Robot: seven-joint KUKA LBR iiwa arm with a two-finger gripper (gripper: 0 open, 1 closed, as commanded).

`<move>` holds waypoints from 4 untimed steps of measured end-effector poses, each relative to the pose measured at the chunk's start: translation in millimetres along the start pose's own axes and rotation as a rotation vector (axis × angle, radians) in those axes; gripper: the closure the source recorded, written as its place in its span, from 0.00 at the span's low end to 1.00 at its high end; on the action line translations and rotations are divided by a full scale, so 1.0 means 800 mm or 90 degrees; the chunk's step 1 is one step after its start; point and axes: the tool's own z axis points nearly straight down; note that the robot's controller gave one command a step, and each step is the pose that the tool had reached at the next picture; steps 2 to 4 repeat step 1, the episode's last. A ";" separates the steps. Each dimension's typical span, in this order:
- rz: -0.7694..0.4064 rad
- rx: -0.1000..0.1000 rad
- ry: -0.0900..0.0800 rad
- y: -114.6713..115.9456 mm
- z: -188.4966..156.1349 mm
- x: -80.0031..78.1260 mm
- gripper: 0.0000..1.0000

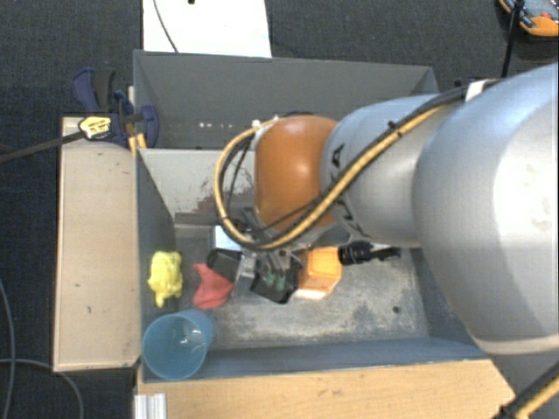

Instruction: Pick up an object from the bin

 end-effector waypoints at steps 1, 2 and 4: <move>-0.001 0.000 -0.001 0.000 -0.026 0.000 1.00; -0.001 0.000 -0.001 0.000 -0.026 0.000 1.00; -0.001 0.000 -0.001 0.000 -0.026 0.000 1.00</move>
Offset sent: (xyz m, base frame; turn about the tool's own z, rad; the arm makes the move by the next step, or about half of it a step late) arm -0.0001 -0.0004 0.0395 0.0000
